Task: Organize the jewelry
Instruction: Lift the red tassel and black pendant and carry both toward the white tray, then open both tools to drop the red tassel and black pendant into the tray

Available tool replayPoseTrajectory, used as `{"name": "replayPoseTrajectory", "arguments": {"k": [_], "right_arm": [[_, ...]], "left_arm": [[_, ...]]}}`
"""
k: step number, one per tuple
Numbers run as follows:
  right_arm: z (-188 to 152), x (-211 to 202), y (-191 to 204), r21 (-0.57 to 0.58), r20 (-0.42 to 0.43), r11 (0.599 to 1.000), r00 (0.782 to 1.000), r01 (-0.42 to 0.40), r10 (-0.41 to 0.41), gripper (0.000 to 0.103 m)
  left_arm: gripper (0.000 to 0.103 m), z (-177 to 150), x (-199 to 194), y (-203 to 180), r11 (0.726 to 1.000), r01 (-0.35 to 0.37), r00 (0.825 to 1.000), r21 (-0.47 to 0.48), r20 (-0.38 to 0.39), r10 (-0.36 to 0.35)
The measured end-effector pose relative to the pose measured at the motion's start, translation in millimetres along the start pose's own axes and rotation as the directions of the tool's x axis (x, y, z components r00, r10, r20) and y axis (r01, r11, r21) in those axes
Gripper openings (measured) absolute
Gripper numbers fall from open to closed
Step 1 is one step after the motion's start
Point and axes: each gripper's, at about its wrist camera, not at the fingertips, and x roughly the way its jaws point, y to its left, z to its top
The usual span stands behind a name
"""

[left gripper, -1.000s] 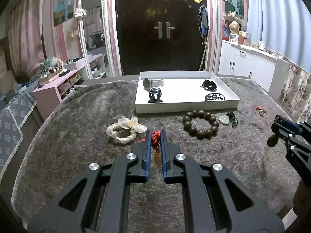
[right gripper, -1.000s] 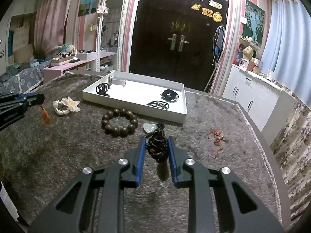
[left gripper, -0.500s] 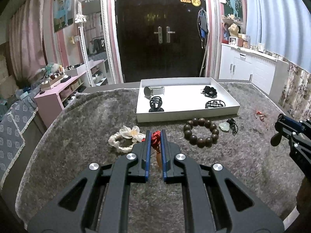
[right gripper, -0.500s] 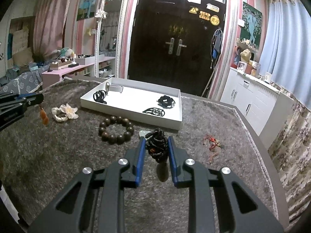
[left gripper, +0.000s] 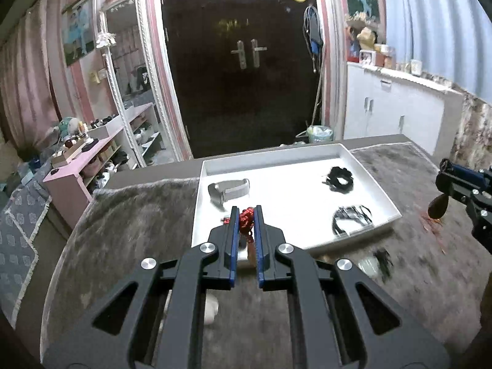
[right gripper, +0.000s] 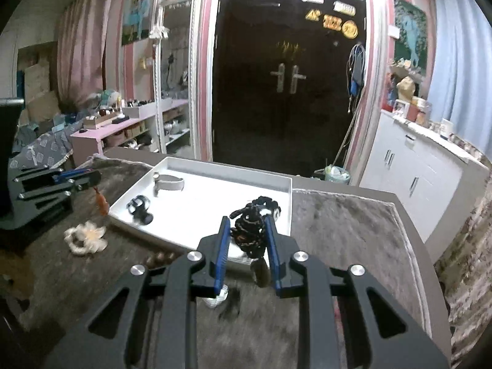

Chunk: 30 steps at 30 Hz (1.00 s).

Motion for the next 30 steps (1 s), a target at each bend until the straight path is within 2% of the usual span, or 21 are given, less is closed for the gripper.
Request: {"name": "replayPoseTrajectory", "arguments": {"k": [7, 10, 14, 19, 25, 30], "right_arm": [[36, 76, -6, -0.025, -0.078, 1.0, 0.997, 0.002, -0.004, 0.023], [37, 115, -7, -0.013, -0.144, 1.0, 0.99, -0.01, 0.008, 0.023], [26, 151, -2, -0.055, -0.212, 0.998, 0.977, 0.026, -0.037, 0.023], [11, 173, 0, -0.103, -0.26, 0.992, 0.961, 0.068, -0.093, 0.023], [3, 185, -1, -0.115, -0.282, 0.99, 0.953, 0.076, -0.106, 0.023], [3, 191, 4, -0.102, -0.296, 0.993, 0.952, 0.054, -0.082, 0.024]], "left_arm": [[0.007, 42, 74, -12, 0.999, 0.036, 0.997, -0.012, -0.071, -0.036], [0.007, 46, 93, -19, 0.999, 0.043, 0.995, -0.007, -0.087, -0.044], [0.007, 37, 127, -30, 1.0, 0.016, 0.991, 0.022, -0.131, -0.013], [0.007, 22, 158, -35, 0.999, 0.008, 0.984, 0.034, -0.18, -0.001], [0.007, 13, 178, -36, 1.0, 0.017, 0.976, 0.012, -0.219, -0.014], [0.01, 12, 183, -41, 1.0, 0.015, 0.975, 0.012, -0.222, -0.012]]}}
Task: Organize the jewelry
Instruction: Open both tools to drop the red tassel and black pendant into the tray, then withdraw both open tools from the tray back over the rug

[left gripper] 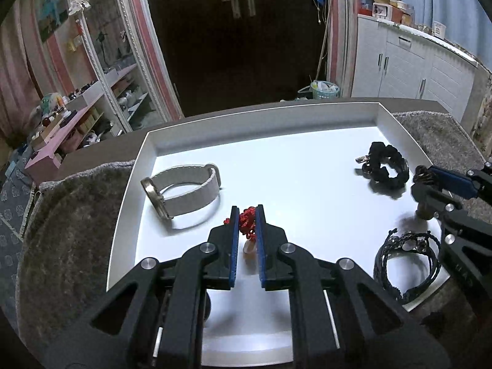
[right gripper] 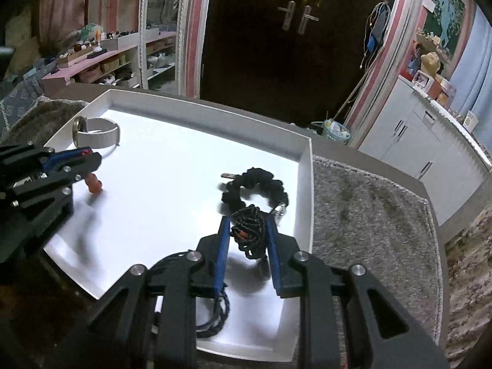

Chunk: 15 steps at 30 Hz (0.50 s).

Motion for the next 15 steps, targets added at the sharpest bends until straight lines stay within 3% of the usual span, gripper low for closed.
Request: {"name": "replayPoseTrajectory", "arguments": {"k": [2, 4, 6, 9, 10, 12, 15], "right_arm": [[0, 5, 1, 0.009, -0.009, 1.0, 1.0, -0.009, 0.009, 0.024], [-1, 9, 1, 0.024, -0.019, 0.999, 0.999, -0.036, 0.037, 0.024], [-2, 10, 2, 0.024, -0.018, 0.999, 0.999, -0.048, 0.048, 0.024], [-1, 3, 2, 0.032, -0.005, 0.998, 0.998, -0.055, 0.055, 0.038], [-1, -3, 1, 0.032, 0.008, 0.998, 0.998, -0.061, 0.061, 0.04], [1, -18, 1, 0.018, 0.038, 0.998, 0.997, -0.067, 0.066, 0.045], [3, -46, -6, 0.023, 0.083, 0.996, 0.993, -0.083, 0.08, 0.049]], "left_arm": [[0.012, 0, 0, -2, 1.0, -0.004, 1.0, 0.0, 0.001, 0.004], [0.022, -1, 2, -2, 1.0, -0.003, 1.0, -0.006, -0.003, 0.003], [0.024, -4, 2, 0, 1.0, 0.001, 1.0, -0.013, -0.013, -0.001], [0.034, -6, -4, 3, 1.0, 0.016, 1.0, -0.023, -0.017, -0.016], [0.036, -7, -13, 5, 0.999, 0.025, 1.0, -0.026, 0.004, -0.025], [0.053, -6, -27, 4, 1.0, 0.023, 0.999, -0.019, 0.036, -0.022], [0.059, -6, -53, 10, 0.999, 0.048, 0.996, -0.015, 0.071, -0.047]]}}
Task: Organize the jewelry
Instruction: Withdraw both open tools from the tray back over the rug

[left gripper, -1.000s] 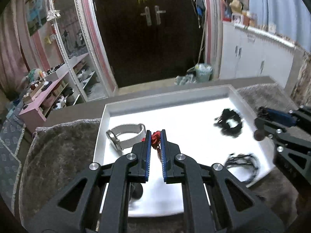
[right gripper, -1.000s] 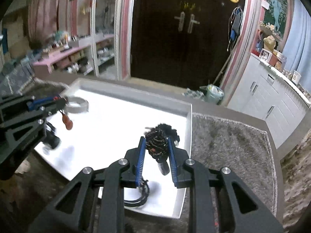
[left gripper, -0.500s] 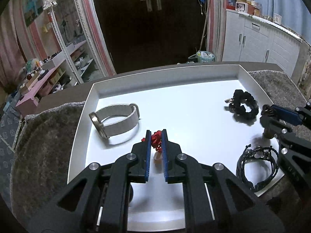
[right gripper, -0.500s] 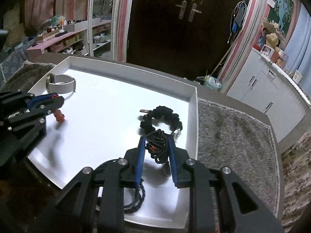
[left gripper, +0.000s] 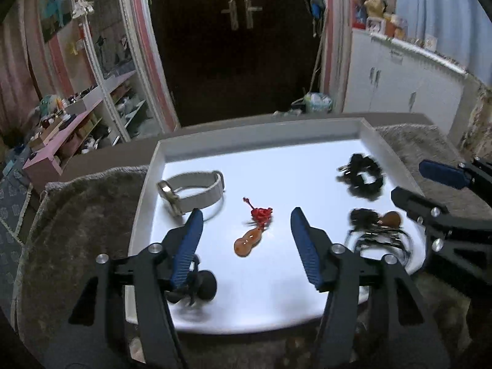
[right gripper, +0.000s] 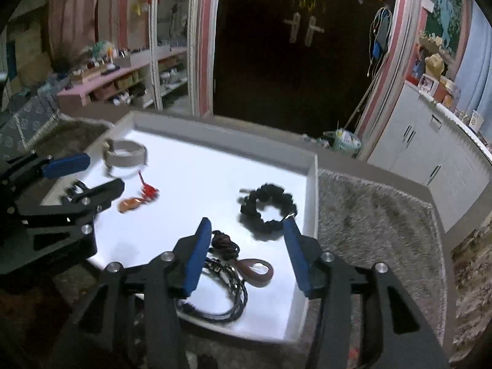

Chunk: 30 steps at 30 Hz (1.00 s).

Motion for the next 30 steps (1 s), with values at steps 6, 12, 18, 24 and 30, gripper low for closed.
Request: {"name": "replayPoseTrajectory", "arguments": {"k": [6, 12, 18, 24, 30], "right_arm": [[-26, -89, -23, 0.041, 0.132, 0.999, 0.991, 0.032, -0.037, 0.055], [-115, -137, -35, 0.098, 0.152, 0.983, 0.974, 0.152, -0.166, 0.055], [-181, -137, -36, 0.142, 0.071, 0.972, 0.978, 0.186, -0.197, 0.055], [-191, -137, -35, 0.155, 0.053, 0.972, 0.981, 0.176, -0.186, 0.055], [-190, -141, -39, 0.166, 0.07, 0.969, 0.977, 0.185, -0.199, 0.055]], "left_arm": [[0.065, -22, -79, 44, 0.999, -0.038, 0.993, -0.021, 0.112, 0.04], [0.066, -107, -138, 96, 0.987, -0.105, 0.975, -0.12, 0.181, 0.126], [0.066, -173, -150, 101, 0.976, -0.183, 0.967, -0.119, 0.155, 0.201], [0.066, -188, -139, 107, 0.971, -0.199, 0.972, -0.133, 0.096, 0.213], [0.066, -182, -133, 105, 0.971, -0.205, 0.973, -0.125, 0.081, 0.216]]}}
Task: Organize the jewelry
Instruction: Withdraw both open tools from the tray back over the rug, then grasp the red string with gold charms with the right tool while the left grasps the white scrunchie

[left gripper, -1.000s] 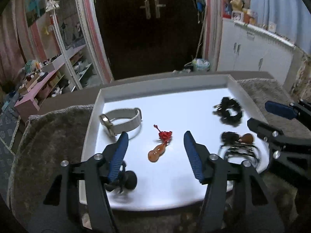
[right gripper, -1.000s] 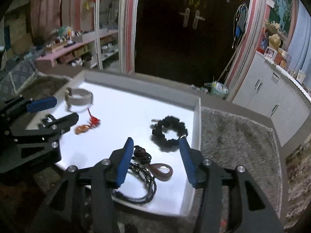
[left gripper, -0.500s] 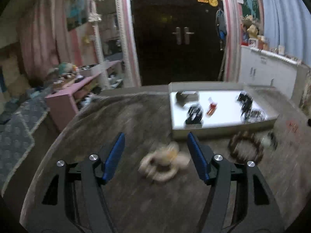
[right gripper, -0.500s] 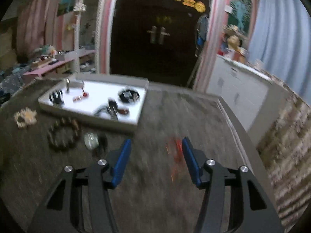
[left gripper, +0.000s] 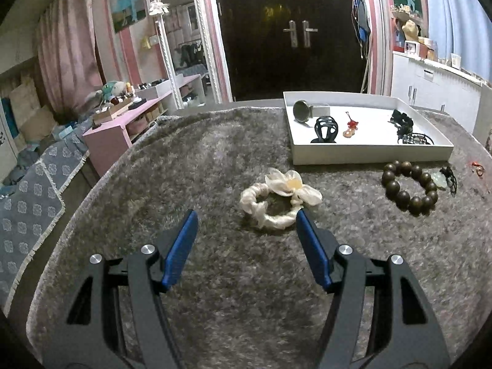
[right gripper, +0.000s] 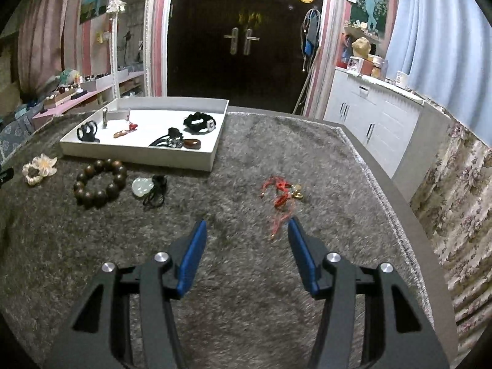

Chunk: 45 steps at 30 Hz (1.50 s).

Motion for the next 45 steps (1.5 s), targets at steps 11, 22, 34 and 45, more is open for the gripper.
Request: {"name": "replayPoseTrajectory", "arguments": {"k": [11, 22, 34, 45], "right_arm": [[24, 29, -22, 0.008, -0.059, 0.998, 0.996, 0.067, -0.066, 0.055], [48, 70, -28, -0.045, -0.094, 0.995, 0.991, 0.088, -0.092, 0.055], [48, 125, -37, 0.003, -0.194, 0.999, 0.98, 0.054, -0.052, 0.053], [48, 99, -40, 0.012, -0.167, 0.998, 0.984, 0.065, -0.062, 0.009]], "left_arm": [[0.066, 19, 40, 9, 0.999, -0.014, 0.998, 0.046, -0.061, 0.017], [0.051, 18, 94, 4, 0.998, 0.006, 0.976, 0.066, -0.217, 0.008], [0.024, 19, 102, -4, 0.996, 0.037, 0.974, 0.086, -0.227, -0.016], [0.008, 25, 89, 2, 0.997, 0.053, 0.977, 0.048, -0.208, -0.042]]}}
